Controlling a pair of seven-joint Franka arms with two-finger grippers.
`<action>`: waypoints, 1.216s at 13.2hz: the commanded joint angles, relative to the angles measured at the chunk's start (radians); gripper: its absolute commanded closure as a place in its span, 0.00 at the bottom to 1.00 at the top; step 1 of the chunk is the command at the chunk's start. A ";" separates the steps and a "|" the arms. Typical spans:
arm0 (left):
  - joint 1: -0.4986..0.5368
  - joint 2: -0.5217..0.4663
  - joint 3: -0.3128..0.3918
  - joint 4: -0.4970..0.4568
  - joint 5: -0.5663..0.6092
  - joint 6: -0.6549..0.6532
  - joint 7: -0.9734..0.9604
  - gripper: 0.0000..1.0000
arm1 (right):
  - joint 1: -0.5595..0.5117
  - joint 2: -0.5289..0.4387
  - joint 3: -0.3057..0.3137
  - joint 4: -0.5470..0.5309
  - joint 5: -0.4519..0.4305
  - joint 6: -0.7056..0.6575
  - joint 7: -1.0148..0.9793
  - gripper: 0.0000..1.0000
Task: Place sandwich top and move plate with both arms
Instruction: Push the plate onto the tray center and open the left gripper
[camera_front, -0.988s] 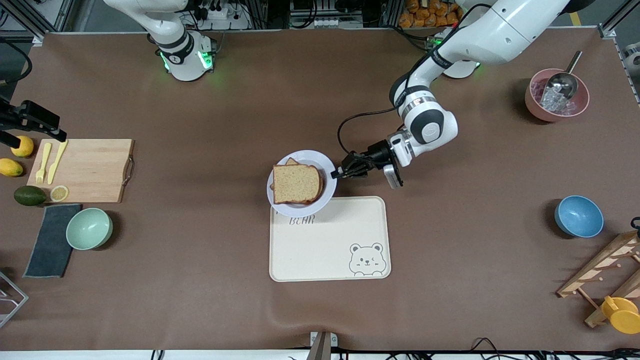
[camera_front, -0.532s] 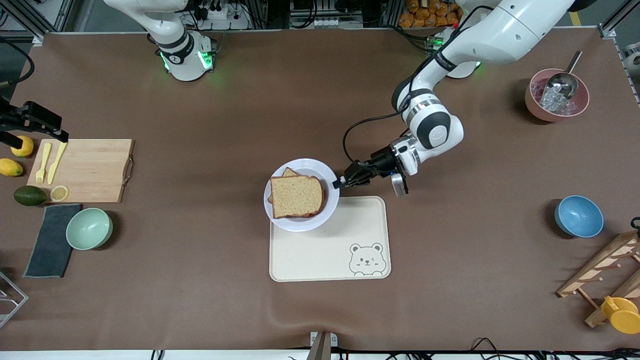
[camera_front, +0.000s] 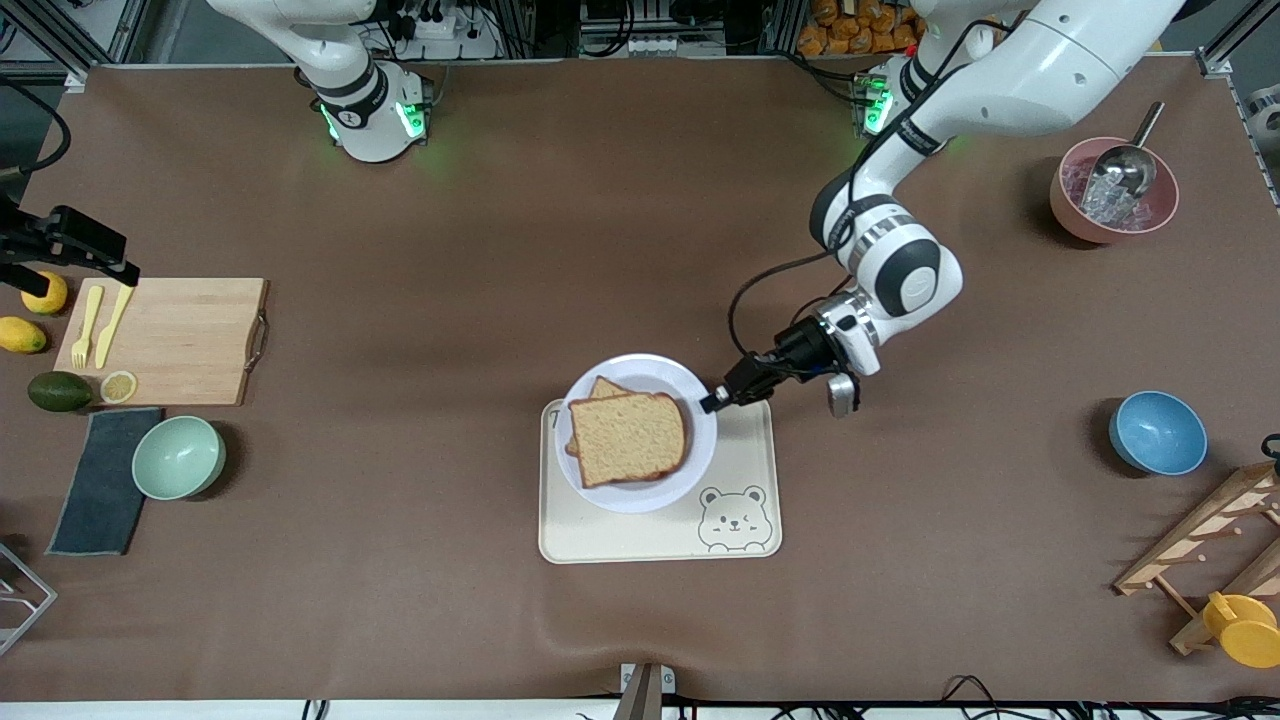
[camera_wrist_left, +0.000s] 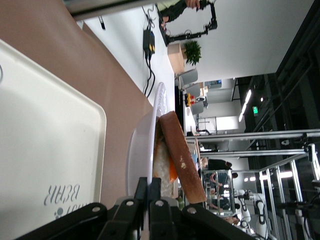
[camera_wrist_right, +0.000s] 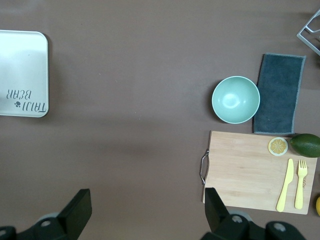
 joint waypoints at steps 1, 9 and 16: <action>0.041 0.053 -0.013 0.040 -0.001 -0.052 0.002 1.00 | -0.022 -0.004 0.019 -0.003 -0.010 -0.004 0.027 0.00; 0.096 0.185 0.009 0.083 0.281 -0.104 -0.087 1.00 | -0.028 0.003 0.018 -0.003 -0.018 0.007 0.045 0.00; 0.089 0.246 0.054 0.081 0.413 -0.177 -0.124 1.00 | -0.024 0.008 0.019 -0.003 -0.018 0.004 0.047 0.00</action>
